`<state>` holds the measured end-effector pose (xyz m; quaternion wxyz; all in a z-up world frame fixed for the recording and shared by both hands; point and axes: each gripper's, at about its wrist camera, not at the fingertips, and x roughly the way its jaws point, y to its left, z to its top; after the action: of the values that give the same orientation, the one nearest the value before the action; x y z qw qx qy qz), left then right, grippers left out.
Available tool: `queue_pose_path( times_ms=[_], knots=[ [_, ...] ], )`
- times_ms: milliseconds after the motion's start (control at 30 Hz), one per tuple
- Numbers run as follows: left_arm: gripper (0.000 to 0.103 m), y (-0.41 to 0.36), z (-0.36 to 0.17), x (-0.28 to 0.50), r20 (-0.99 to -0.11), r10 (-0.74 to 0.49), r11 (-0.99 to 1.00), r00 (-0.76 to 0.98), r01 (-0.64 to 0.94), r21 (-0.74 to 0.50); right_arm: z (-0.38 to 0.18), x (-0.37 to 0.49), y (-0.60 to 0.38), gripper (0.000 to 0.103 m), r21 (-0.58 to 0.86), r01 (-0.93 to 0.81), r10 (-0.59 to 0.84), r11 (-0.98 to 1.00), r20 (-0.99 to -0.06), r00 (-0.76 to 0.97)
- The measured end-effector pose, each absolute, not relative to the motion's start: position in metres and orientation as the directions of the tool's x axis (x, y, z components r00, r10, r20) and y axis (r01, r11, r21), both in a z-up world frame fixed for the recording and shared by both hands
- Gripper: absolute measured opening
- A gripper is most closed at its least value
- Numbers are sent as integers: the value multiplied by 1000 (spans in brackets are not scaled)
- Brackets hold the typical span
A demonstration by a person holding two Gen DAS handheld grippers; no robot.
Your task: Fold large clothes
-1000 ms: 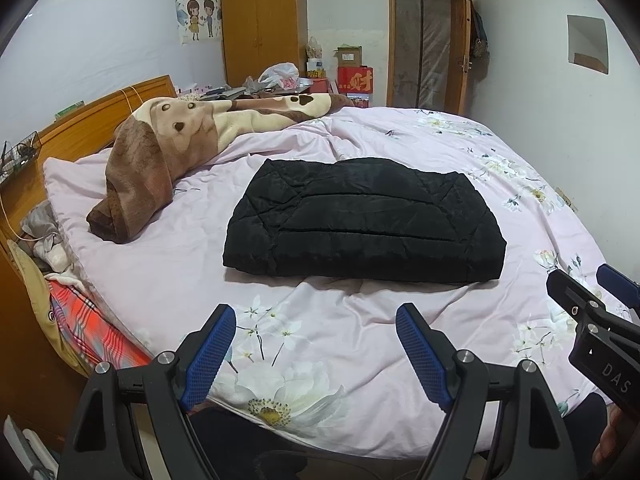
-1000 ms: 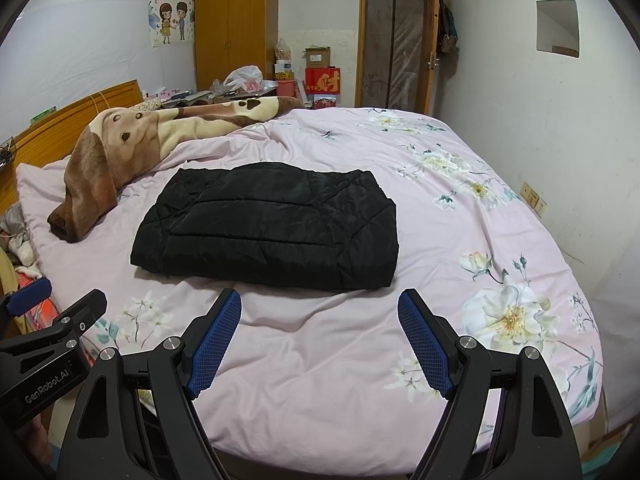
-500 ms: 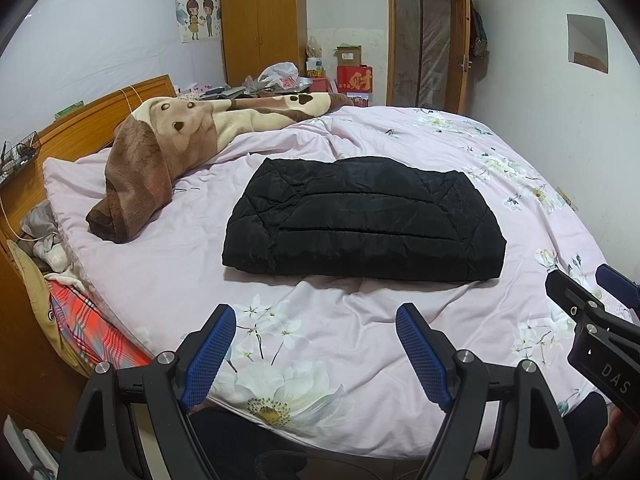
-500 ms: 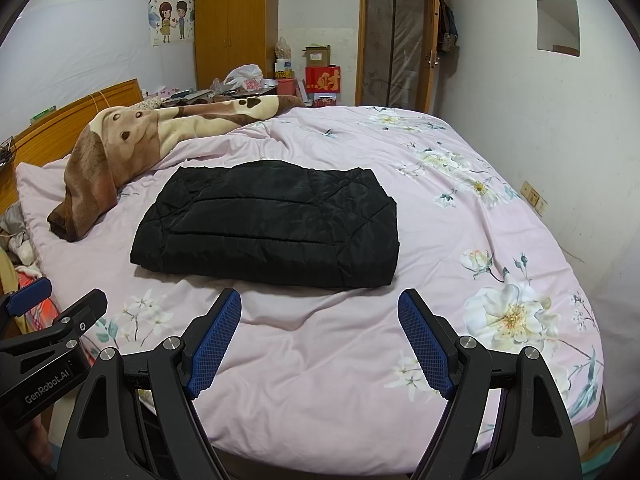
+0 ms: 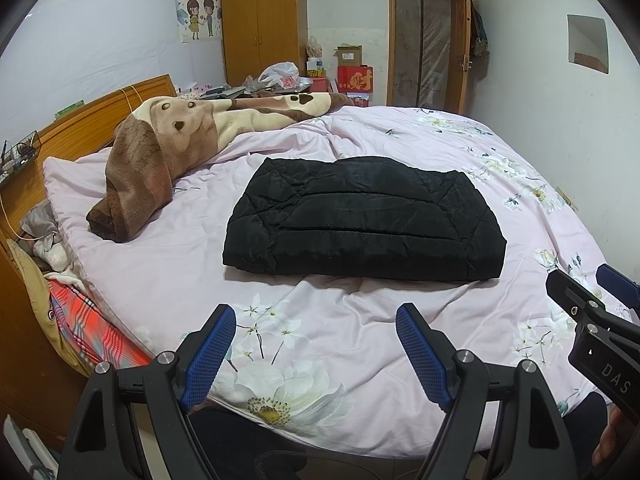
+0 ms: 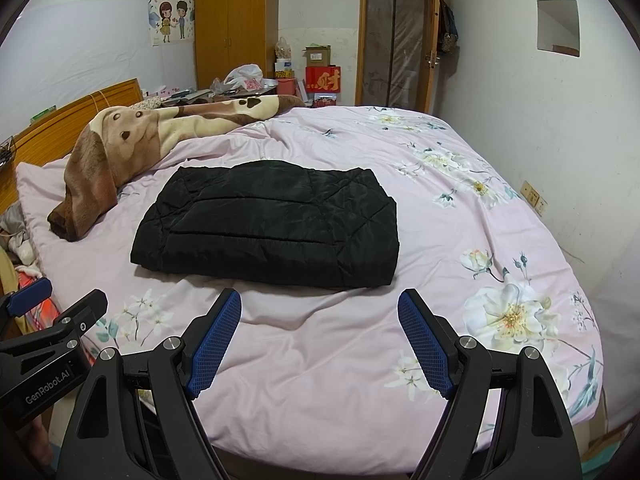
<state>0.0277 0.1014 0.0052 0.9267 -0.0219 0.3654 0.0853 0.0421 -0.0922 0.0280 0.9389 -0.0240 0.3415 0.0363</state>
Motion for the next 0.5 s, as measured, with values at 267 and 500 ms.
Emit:
queue_pose_path(
  times_ms=[267,500],
  knots=[
    [82,102,6,28,-681,140,985,719,-173,21,27,43,-93,80,-20,-84,52,996,-645,763],
    [82,102,4,27,-683,135,986,718,-168,18,26,42,-93,80,-20,-84,52,996,-646,762]
  ],
)
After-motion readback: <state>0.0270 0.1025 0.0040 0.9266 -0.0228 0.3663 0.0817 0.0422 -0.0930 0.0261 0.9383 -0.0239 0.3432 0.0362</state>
